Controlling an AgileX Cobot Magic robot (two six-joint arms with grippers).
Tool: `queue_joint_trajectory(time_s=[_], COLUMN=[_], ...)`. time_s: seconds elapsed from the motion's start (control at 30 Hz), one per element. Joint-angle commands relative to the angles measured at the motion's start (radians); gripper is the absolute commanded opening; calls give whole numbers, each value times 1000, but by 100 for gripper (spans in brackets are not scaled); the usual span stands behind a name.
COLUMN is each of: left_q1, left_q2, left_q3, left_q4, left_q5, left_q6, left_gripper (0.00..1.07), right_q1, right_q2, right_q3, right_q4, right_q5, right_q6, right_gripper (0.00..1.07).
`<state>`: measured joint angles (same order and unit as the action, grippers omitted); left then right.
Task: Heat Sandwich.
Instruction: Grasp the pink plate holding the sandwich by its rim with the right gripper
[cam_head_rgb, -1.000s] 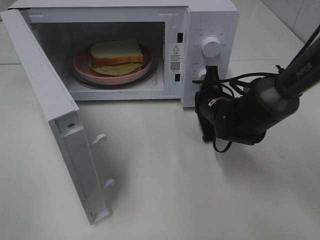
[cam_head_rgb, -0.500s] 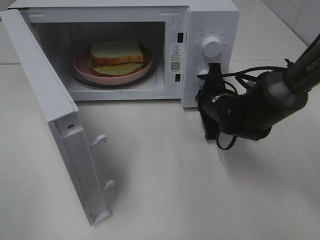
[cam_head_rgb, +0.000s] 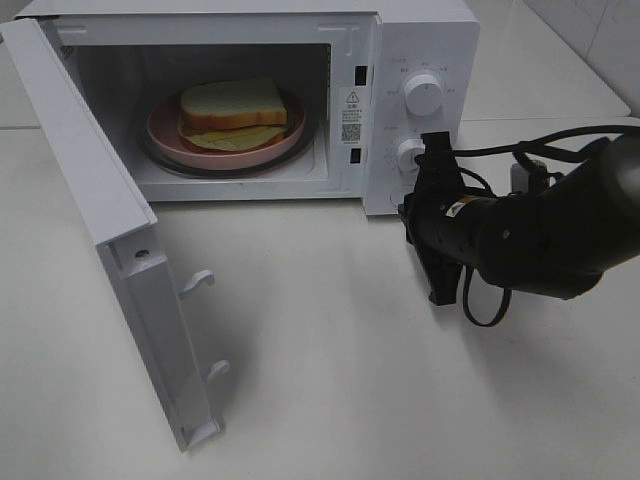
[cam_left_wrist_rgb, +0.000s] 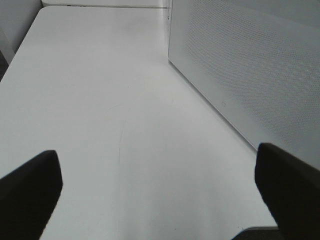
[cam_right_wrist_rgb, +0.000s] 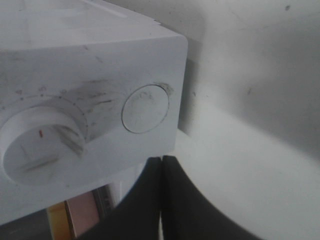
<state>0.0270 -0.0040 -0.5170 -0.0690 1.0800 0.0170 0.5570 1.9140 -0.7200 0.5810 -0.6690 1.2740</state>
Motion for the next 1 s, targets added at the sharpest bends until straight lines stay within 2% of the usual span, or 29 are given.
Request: queue_joint_trajectory(time_s=[0.03, 0.2, 0.23, 0.37, 0.43, 0.67, 0.77, 1.0], left_q1=[3, 3, 3, 3, 3, 3, 3, 3], left_q2=[-21, -21, -21, -21, -21, -21, -21, -21], left_q3=[2, 2, 2, 2, 2, 2, 2, 2], left_q4=[0, 0, 0, 0, 0, 0, 0, 0], left_q5=[-10, -10, -10, -10, -10, -10, -10, -10], left_q6=[-4, -4, -4, -4, -4, -4, -4, -4], left_gripper=[100, 100, 100, 100, 100, 100, 100, 100], right_q1=[5, 4, 4, 4, 4, 2, 2, 2], right_q2=[-61, -160, -200, -249, -290, -349, -389, -441], right_q3=[20, 41, 41, 41, 41, 40, 40, 21], right_q4=[-28, -33, -33, -33, -33, -42, -87, -168], right_q5=[66, 224, 308, 421, 531, 634, 697, 865], right_q6=[-69, -260, -378, -530, -679, -940, -1123, -1218], right_gripper=[2, 2, 3, 3, 4, 6, 7, 9])
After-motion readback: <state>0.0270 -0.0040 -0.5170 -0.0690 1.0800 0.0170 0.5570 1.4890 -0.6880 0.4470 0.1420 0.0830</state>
